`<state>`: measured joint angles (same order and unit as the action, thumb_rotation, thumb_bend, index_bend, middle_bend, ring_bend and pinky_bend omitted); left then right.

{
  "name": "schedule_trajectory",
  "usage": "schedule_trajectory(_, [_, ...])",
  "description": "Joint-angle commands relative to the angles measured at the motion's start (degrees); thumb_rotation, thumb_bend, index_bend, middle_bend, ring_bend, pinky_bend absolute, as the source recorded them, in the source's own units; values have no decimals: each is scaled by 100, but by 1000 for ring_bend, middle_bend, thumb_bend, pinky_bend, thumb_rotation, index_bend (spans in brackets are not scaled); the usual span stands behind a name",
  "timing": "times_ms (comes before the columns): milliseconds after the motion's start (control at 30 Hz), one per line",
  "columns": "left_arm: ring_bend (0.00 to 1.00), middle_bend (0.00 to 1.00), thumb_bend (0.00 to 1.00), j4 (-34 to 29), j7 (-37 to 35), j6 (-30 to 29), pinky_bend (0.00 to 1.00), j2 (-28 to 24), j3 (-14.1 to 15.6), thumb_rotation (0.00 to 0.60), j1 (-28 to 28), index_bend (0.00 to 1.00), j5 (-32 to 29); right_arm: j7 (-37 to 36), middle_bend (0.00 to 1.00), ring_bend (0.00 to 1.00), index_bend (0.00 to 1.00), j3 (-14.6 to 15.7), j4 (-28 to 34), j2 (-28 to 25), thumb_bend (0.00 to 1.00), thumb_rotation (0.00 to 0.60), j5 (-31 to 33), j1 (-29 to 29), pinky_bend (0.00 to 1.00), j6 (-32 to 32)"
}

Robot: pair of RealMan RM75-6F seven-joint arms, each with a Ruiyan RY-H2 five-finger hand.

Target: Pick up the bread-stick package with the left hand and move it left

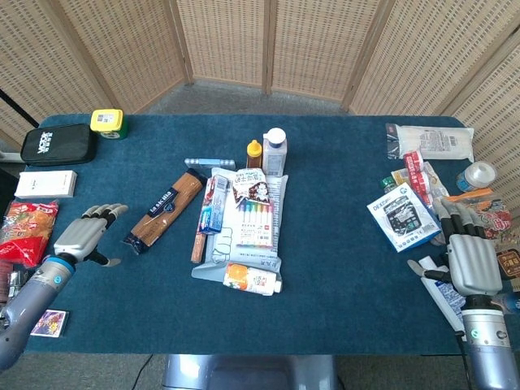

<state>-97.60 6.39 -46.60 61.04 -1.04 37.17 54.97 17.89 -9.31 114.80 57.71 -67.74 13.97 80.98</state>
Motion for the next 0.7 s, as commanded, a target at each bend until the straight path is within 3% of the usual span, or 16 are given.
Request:
schedule_trajectory(33, [0, 0, 192, 71, 321, -51, 0, 239, -99, 600, 161, 0, -350, -23, 0, 0, 0, -5, -6, 0, 0, 497, 5, 1, 0, -23])
schedule_trajectory(433, [0, 0, 193, 552, 1103, -238, 0, 1083, -346, 600, 612, 0, -1520, -192, 0, 0, 0, -9, -82, 8, 0, 498, -17, -16, 0, -103])
schedule_trajectory(700, [0, 0, 192, 1019, 1336, -165, 0, 1564, -440, 600, 847, 0, -1966, -394, 0, 0, 0, 6, -141, -18, 0, 499, -54, -61, 0, -152])
